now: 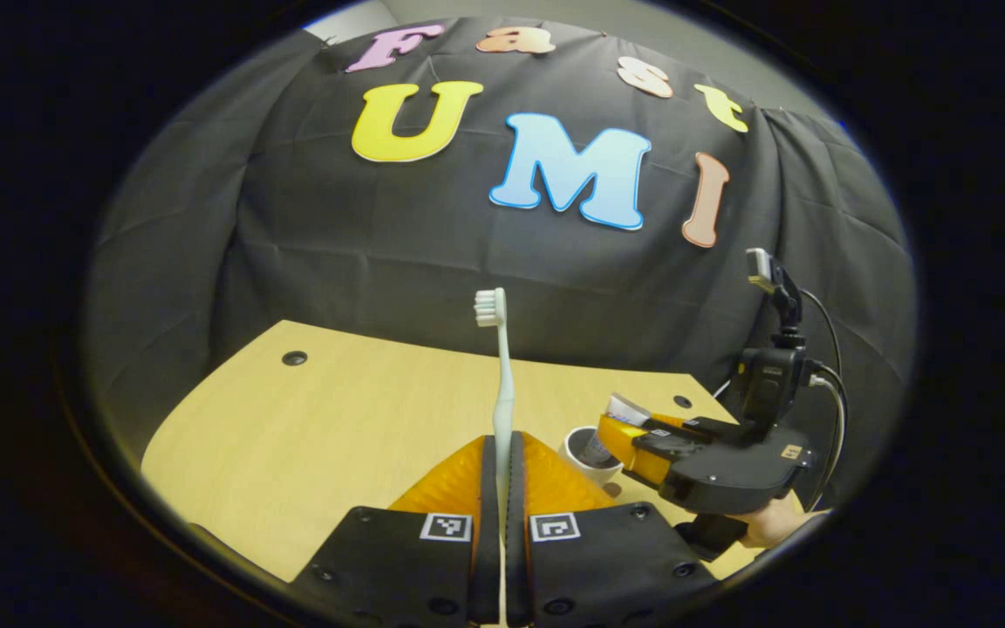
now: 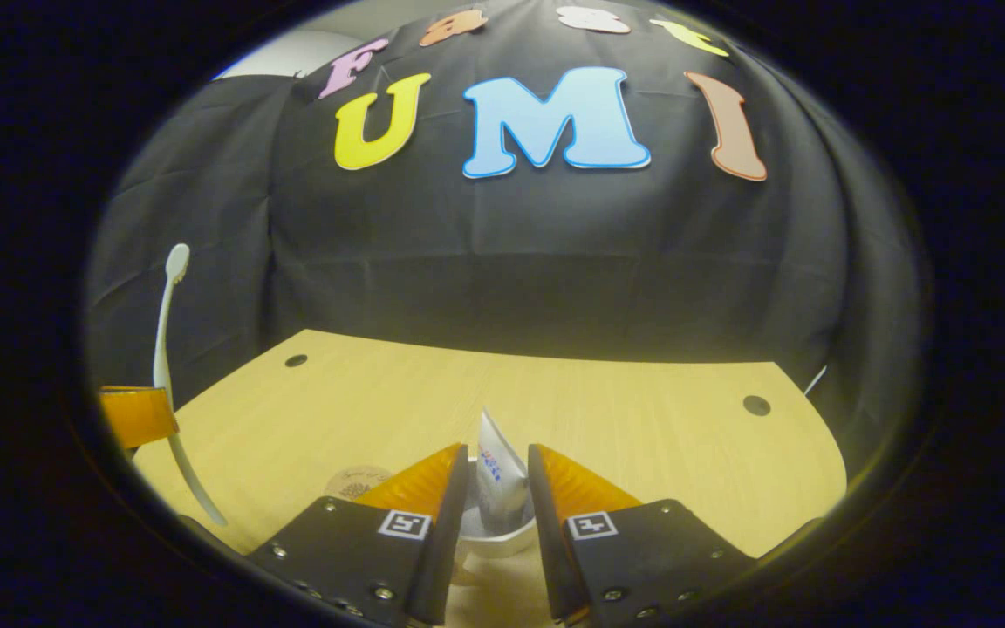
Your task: Put the toothbrush and toothpaste on the desktop into the cup, then pick up the cup and place it on the coaster on the desktop.
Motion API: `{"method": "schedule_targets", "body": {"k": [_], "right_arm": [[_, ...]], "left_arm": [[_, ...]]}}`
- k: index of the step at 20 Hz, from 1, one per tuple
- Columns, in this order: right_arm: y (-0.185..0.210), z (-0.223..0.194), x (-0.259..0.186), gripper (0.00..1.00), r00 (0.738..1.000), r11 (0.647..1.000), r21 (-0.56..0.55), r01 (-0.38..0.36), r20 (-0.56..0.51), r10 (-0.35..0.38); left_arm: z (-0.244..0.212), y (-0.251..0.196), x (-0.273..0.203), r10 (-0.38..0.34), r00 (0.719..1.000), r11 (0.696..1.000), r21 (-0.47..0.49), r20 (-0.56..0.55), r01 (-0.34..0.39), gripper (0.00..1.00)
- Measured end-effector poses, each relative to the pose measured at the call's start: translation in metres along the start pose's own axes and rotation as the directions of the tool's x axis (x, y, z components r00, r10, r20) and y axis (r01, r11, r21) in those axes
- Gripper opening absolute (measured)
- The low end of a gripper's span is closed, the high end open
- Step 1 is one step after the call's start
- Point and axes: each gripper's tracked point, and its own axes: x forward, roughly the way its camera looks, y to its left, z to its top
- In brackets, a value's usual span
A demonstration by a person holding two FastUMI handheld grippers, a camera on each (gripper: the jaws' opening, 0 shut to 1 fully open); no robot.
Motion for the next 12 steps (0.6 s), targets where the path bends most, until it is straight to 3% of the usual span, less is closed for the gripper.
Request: {"method": "schedule_targets", "body": {"k": [1, 2, 3, 9, 12], "right_arm": [[0.001, 0.004, -0.005, 0.4, 1.0, 1.0, 0.004, -0.007, 0.014, 0.007], [0.0, 0.008, -0.01, 0.53, 1.0, 1.0, 0.007, -0.006, 0.025, 0.006], [-0.001, 0.011, -0.016, 0.6, 0.999, 1.0, 0.009, -0.007, 0.037, 0.006], [-0.016, 0.055, -0.066, 0.61, 0.983, 0.999, 0.037, -0.012, 0.183, 0.005], [-0.035, 0.065, -0.089, 0.6, 0.97, 0.999, 0.015, 0.051, 0.235, -0.053]], "left_arm": [[0.001, -0.003, 0.003, -0.007, 1.0, 1.0, -0.002, 0.005, 0.007, 0.1], [0.003, -0.006, 0.006, -0.014, 1.0, 1.0, -0.006, 0.009, 0.014, 0.1], [0.004, -0.01, 0.008, -0.023, 1.0, 1.0, -0.007, 0.015, 0.023, 0.1], [0.023, -0.042, 0.034, -0.117, 0.989, 0.993, 0.01, 0.085, 0.117, 0.1], [0.035, -0.054, 0.048, -0.154, 0.978, 0.988, 0.008, 0.141, 0.155, 0.09]]}}
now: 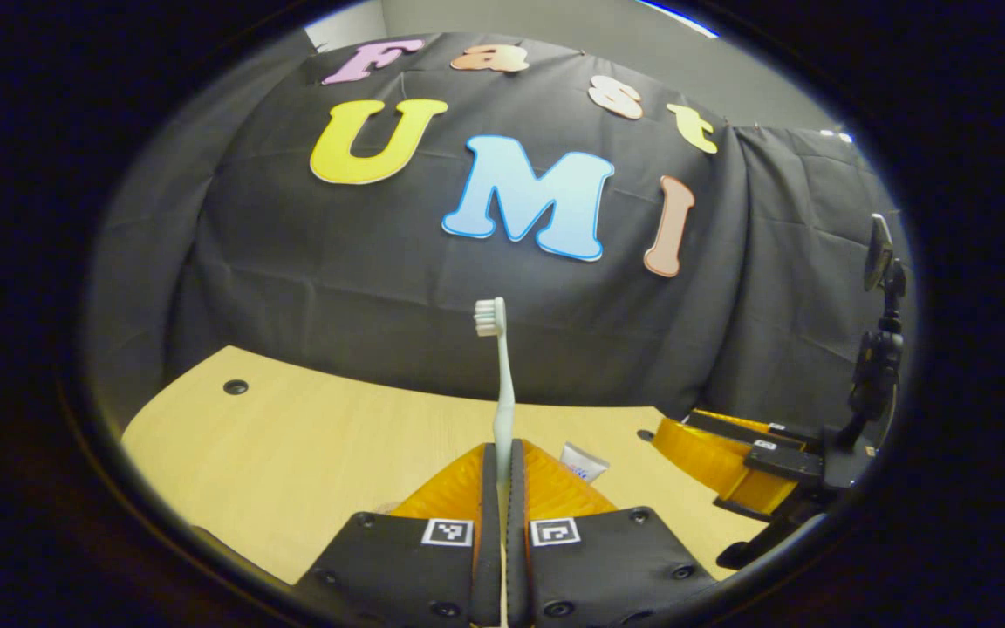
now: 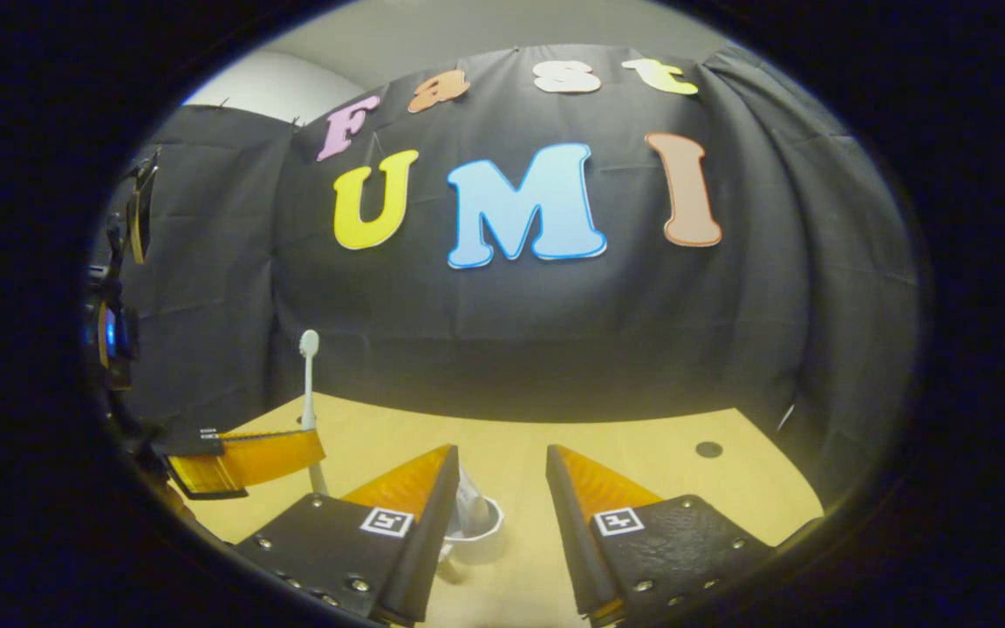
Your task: Put the toothbrush and toothpaste on the desktop into the cup, then pick up the cup and place it on the coaster on the desktop.
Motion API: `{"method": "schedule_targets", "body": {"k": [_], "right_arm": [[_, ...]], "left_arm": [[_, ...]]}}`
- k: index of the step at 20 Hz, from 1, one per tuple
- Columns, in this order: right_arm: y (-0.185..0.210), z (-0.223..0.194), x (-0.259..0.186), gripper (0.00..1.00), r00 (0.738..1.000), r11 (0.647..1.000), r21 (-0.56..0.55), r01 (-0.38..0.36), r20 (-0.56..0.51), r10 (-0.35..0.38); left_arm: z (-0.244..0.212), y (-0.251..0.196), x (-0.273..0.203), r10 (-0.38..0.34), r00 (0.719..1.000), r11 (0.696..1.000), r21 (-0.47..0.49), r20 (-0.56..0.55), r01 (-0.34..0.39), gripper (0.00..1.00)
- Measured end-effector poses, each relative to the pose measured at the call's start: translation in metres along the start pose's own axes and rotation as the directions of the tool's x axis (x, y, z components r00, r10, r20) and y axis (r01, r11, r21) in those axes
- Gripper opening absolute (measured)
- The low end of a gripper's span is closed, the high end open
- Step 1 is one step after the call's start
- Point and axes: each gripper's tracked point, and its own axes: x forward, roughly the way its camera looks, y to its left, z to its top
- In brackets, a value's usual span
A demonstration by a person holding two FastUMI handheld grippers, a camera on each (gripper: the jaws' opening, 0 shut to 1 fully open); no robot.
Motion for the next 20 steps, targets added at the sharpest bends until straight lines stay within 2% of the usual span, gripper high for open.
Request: {"method": "schedule_targets", "body": {"k": [2, 3, 4, 8, 13, 20], "right_arm": [[-0.008, 0.003, -0.012, 0.61, 1.0, 1.0, -0.021, 0.018, 0.008, -0.018], [-0.014, 0.003, -0.017, 0.87, 0.999, 0.999, -0.035, 0.039, 0.006, -0.039], [-0.02, 0.004, -0.02, 0.92, 0.999, 0.998, -0.045, 0.05, 0.013, -0.049], [-0.041, -0.007, -0.035, 0.93, 0.995, 0.994, -0.04, 0.101, -0.007, -0.102], [-0.063, -0.041, -0.048, 0.92, 0.983, 0.99, -0.009, 0.142, -0.113, -0.142], [-0.072, -0.055, -0.051, 0.93, 0.973, 0.985, 0.035, 0.167, -0.165, -0.159]], "left_arm": [[0.001, -0.006, 0.015, -0.017, 1.0, 1.0, 0.013, 0.01, 0.016, 0.09], [0.001, -0.01, 0.023, -0.024, 1.0, 1.0, 0.019, 0.013, 0.024, 0.1], [0.001, -0.013, 0.031, -0.037, 0.999, 0.999, 0.02, 0.015, 0.037, 0.1], [-0.004, -0.026, 0.054, -0.084, 0.996, 0.996, -0.003, 0.03, 0.084, 0.1], [-0.011, -0.035, 0.08, -0.117, 0.992, 0.993, -0.009, 0.042, 0.118, 0.1], [-0.048, -0.024, 0.097, -0.096, 0.995, 0.995, 0.023, -0.012, 0.097, 0.1]]}}
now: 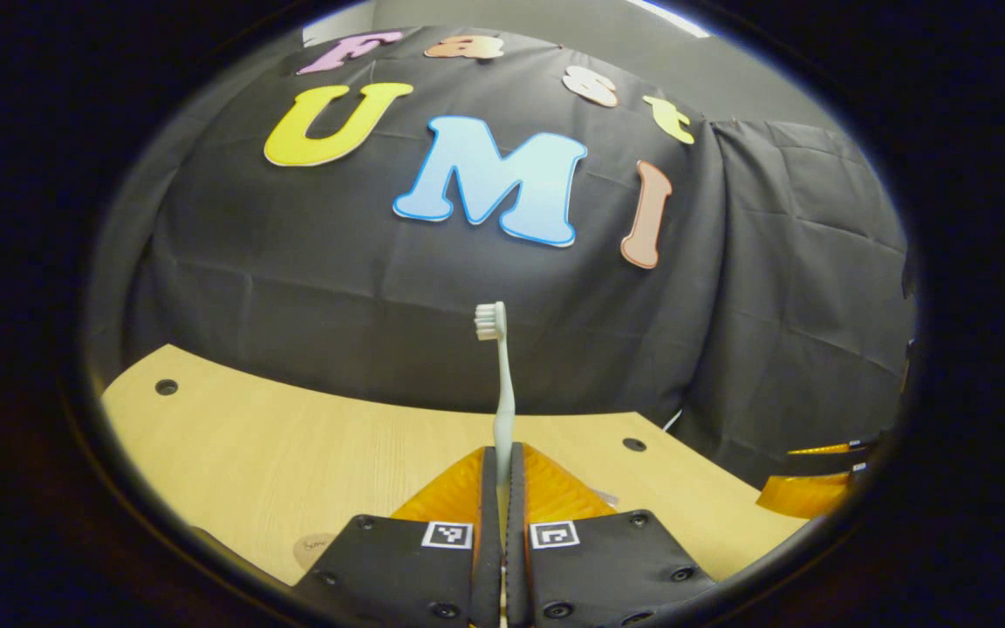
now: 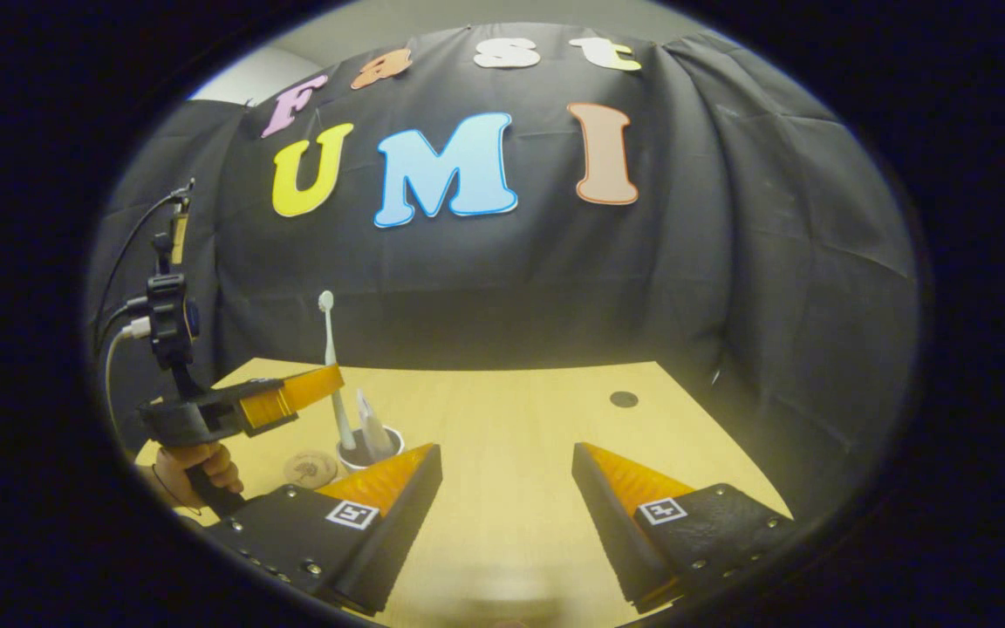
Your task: Put the toothbrush and toothpaste on the desktop into the cup, then pick up the cup and place it on the coaster on the desktop.
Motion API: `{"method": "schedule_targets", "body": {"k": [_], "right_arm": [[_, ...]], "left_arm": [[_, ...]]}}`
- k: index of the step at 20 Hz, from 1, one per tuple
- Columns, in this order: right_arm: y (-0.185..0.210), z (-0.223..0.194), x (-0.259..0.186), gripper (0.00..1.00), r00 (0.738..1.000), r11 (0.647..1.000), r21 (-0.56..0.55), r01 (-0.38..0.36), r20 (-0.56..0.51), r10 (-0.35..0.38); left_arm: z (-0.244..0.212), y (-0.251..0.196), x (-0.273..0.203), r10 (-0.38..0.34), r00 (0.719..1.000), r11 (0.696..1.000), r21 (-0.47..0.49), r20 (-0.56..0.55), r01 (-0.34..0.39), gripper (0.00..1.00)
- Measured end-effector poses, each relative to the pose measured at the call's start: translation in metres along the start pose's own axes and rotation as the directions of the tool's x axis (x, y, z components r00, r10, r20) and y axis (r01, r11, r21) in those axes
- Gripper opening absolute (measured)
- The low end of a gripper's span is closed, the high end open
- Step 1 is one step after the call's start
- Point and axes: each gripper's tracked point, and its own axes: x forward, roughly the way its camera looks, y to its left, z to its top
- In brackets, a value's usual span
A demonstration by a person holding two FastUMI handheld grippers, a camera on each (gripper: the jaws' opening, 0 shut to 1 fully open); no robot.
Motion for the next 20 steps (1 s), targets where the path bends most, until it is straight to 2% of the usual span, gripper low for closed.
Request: {"method": "schedule_targets", "body": {"k": [10, 11, 12, 13, 14, 15, 17, 18, 20], "right_arm": [[0.014, 0.002, 0.001, 0.93, 0.999, 0.999, 0.007, -0.032, -0.014, 0.032], [0.014, 0.002, 0.001, 0.93, 0.999, 0.999, 0.011, -0.034, -0.016, 0.035], [0.015, 0.003, 0.0, 0.93, 0.999, 0.999, 0.017, -0.039, -0.015, 0.039], [0.015, 0.004, -0.001, 0.92, 0.999, 0.999, 0.021, -0.043, -0.013, 0.044], [0.015, 0.005, -0.002, 0.92, 0.999, 0.998, 0.025, -0.05, -0.012, 0.05], [0.017, 0.007, -0.003, 0.92, 0.998, 0.998, 0.028, -0.056, -0.01, 0.057], [0.02, 0.01, -0.004, 0.92, 0.998, 0.997, 0.033, -0.07, -0.004, 0.07], [0.02, 0.012, -0.005, 0.92, 0.997, 0.997, 0.032, -0.072, -0.003, 0.072], [0.023, 0.014, -0.006, 0.93, 0.997, 0.997, 0.026, -0.077, -0.001, 0.077]], "left_arm": [[-0.026, 0.006, 0.004, 0.021, 0.997, 0.999, 0.046, -0.081, -0.017, 0.14], [-0.027, 0.006, 0.003, 0.027, 0.996, 0.998, 0.053, -0.083, -0.023, 0.19], [-0.027, 0.003, 0.002, 0.023, 0.996, 0.998, 0.057, -0.089, -0.018, 0.33], [-0.027, 0.004, 0.001, 0.033, 0.995, 0.998, 0.064, -0.093, -0.027, 0.36], [-0.027, 0.002, 0.0, 0.031, 0.995, 0.998, 0.066, -0.098, -0.025, 0.46], [-0.026, 0.002, -0.002, 0.04, 0.995, 0.997, 0.069, -0.095, -0.034, 0.41], [-0.019, 0.001, -0.011, 0.054, 0.995, 0.996, 0.073, -0.082, -0.048, 0.52], [-0.014, 0.001, -0.016, 0.063, 0.995, 0.996, 0.074, -0.072, -0.057, 0.64], [-0.004, 0.003, -0.027, 0.08, 0.996, 0.994, 0.075, -0.05, -0.076, 0.72]]}}
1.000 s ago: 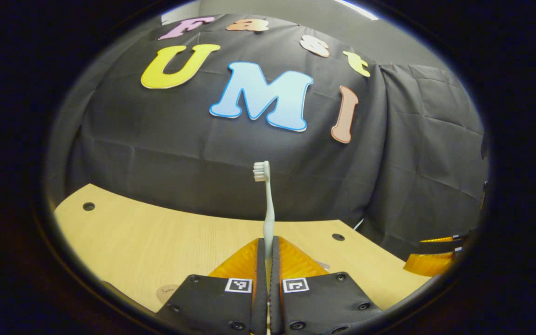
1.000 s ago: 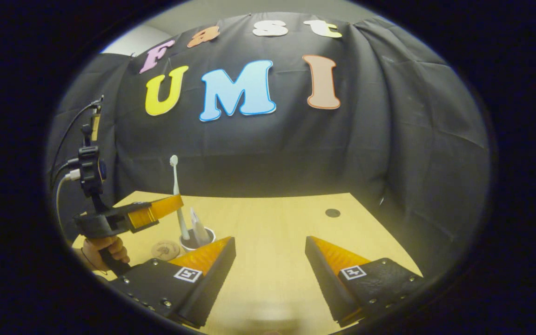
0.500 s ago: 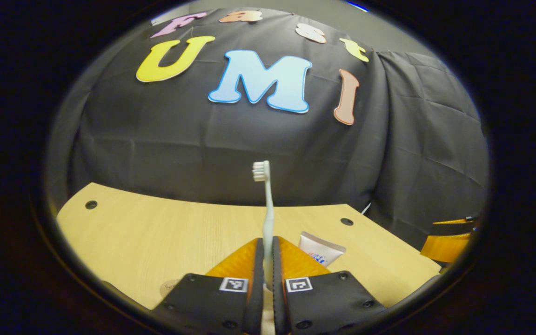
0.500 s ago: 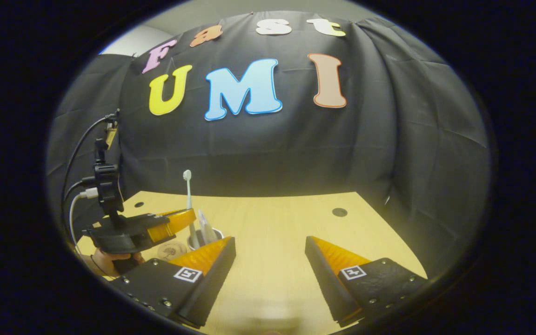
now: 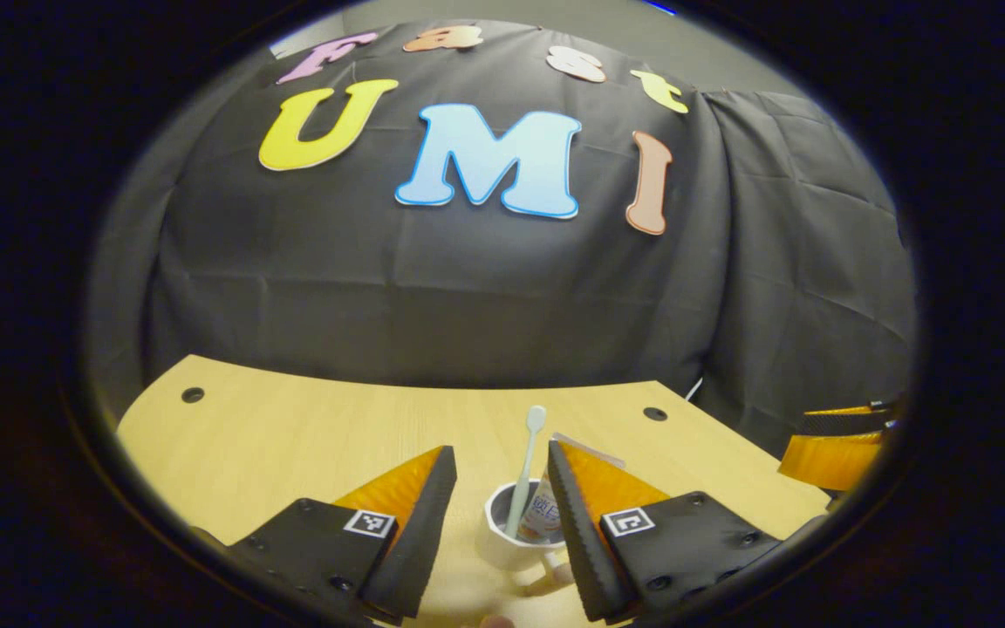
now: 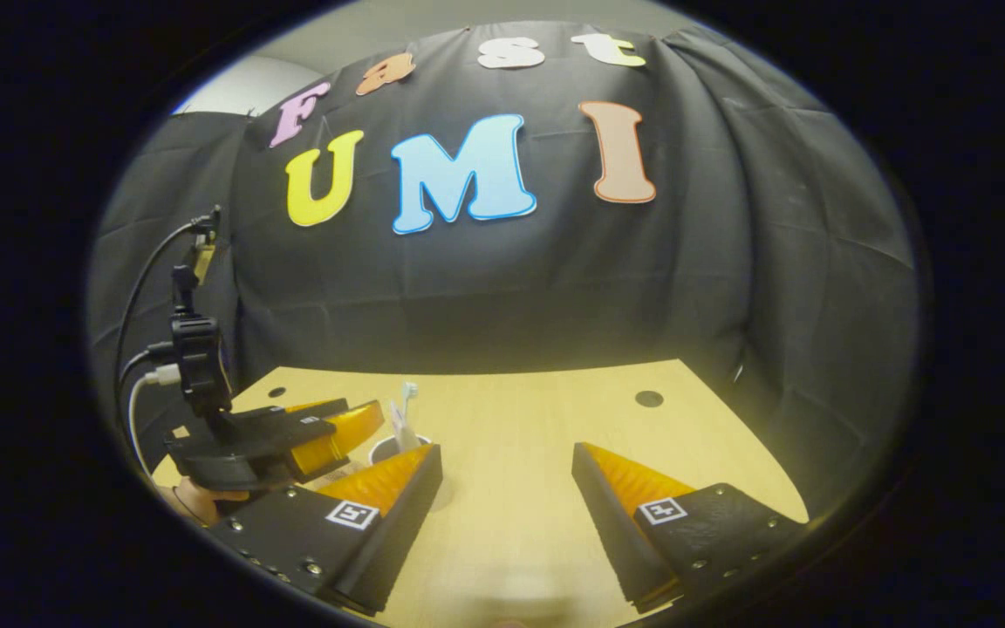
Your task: Put the toothbrush and toothpaste on the desktop into the cup, then pick up the cup and place it on the coaster on the desktop.
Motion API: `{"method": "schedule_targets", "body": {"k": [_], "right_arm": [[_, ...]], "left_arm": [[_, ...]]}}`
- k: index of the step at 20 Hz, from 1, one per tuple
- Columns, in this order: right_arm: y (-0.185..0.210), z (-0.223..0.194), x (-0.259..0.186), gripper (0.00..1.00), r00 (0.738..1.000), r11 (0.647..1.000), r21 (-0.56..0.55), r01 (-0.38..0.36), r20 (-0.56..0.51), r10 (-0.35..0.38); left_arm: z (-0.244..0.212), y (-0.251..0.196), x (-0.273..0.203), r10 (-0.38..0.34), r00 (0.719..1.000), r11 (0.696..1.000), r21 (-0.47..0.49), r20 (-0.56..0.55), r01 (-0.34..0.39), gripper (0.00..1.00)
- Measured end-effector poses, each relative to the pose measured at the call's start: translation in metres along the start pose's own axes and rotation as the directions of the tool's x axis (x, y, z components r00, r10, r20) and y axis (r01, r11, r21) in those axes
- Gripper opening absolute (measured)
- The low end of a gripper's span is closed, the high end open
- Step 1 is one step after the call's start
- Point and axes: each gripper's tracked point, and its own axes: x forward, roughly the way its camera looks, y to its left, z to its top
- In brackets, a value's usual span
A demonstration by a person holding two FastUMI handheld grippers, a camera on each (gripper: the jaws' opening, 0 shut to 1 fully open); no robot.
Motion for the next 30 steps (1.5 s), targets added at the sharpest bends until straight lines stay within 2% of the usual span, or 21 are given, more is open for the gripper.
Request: {"method": "schedule_targets", "body": {"k": [2, 3, 4, 5, 13, 21, 25, 30], "right_arm": [[0.004, 0.001, 0.0, 0.92, 1.0, 1.0, -0.006, 0.003, -0.012, -0.003], [0.008, 0.003, 0.0, 0.92, 1.0, 1.0, -0.008, 0.003, -0.015, -0.003], [0.011, 0.004, 0.0, 0.92, 1.0, 1.0, -0.01, 0.004, -0.024, -0.004], [0.016, 0.005, 0.001, 0.93, 0.999, 1.0, -0.011, 0.002, -0.034, -0.002], [0.067, -0.008, 0.018, 0.92, 0.982, 0.998, 0.047, -0.038, -0.181, 0.046], [0.094, -0.039, 0.046, 0.92, 0.921, 0.994, 0.105, -0.001, -0.387, 0.042], [0.108, -0.055, 0.058, 0.92, 0.871, 0.997, 0.079, 0.018, -0.491, 0.023], [0.115, -0.077, 0.076, 0.93, 0.803, 0.997, -0.003, 0.071, -0.592, -0.059]], "left_arm": [[0.007, 0.004, -0.013, 0.011, 1.0, 1.0, -0.002, 0.01, -0.011, 0.71], [0.011, 0.005, -0.022, 0.015, 1.0, 1.0, -0.003, 0.015, -0.015, 0.75], [0.015, 0.007, -0.031, 0.021, 1.0, 1.0, -0.003, 0.019, -0.021, 0.83], [0.018, 0.008, -0.04, 0.023, 1.0, 1.0, -0.001, 0.02, -0.023, 0.86], [0.033, 0.026, -0.101, 0.052, 0.998, 0.999, 0.006, 0.022, -0.052, 0.86], [0.032, 0.049, -0.119, 0.043, 0.999, 0.999, -0.002, -0.006, -0.043, 0.86], [0.031, 0.06, -0.119, 0.028, 0.999, 1.0, -0.003, -0.017, -0.028, 0.86], [0.021, 0.077, -0.116, -0.014, 0.998, 1.0, -0.007, -0.054, 0.014, 0.86]]}}
